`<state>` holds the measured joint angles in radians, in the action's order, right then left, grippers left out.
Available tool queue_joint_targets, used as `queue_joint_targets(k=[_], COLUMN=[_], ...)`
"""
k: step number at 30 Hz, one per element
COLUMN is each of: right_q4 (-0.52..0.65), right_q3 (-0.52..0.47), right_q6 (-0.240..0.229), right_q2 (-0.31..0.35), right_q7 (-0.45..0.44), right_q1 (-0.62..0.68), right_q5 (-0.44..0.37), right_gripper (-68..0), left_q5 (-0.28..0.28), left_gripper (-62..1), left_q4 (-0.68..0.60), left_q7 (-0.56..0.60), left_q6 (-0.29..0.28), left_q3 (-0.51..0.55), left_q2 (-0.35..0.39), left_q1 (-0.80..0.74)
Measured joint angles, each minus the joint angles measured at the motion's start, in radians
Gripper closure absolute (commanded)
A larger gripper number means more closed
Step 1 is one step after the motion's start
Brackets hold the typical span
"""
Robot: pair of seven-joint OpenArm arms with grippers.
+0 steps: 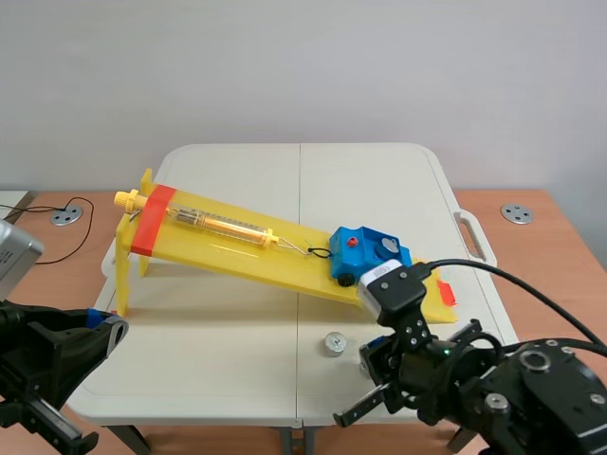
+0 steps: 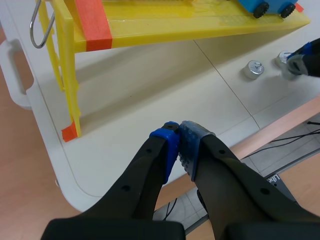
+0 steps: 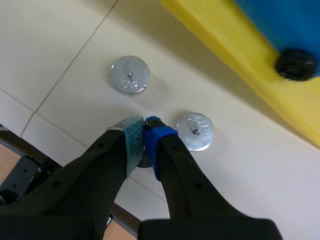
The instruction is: Place the four metal weights on the blue cart on the ramp.
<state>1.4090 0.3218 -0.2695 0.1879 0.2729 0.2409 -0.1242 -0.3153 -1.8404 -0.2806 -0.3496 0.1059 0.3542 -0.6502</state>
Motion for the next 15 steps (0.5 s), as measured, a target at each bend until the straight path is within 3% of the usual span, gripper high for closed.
queue_joint_targets(k=[4, 7, 12, 15], right_q4=[0.145, 0.241, 0.368, 0.419], right_q3=[-0.072, -0.150, -0.307, -0.414], right_q6=[-0.014, -0.053, -0.113, -0.113], right_q2=[0.031, 0.040, 0.039, 0.039], right_q7=[0.049, 0.095, 0.189, 0.231], right_q1=[0.069, 0.121, 0.190, 0.212], right_q5=[-0.076, -0.146, -0.307, -0.409], right_gripper=[-0.7, -0.7, -0.7, -0.6], left_q5=[0.000, 0.000, 0.000, 0.000], left_gripper=[-3.6, -3.6, -3.6, -3.6], left_q4=[0.000, 0.000, 0.000, 0.000], left_q7=[0.000, 0.000, 0.000, 0.000], left_q6=[0.000, 0.000, 0.000, 0.000], left_q3=[0.000, 0.000, 0.000, 0.000], left_q2=[0.000, 0.000, 0.000, 0.000], left_q1=[0.000, 0.000, 0.000, 0.000])
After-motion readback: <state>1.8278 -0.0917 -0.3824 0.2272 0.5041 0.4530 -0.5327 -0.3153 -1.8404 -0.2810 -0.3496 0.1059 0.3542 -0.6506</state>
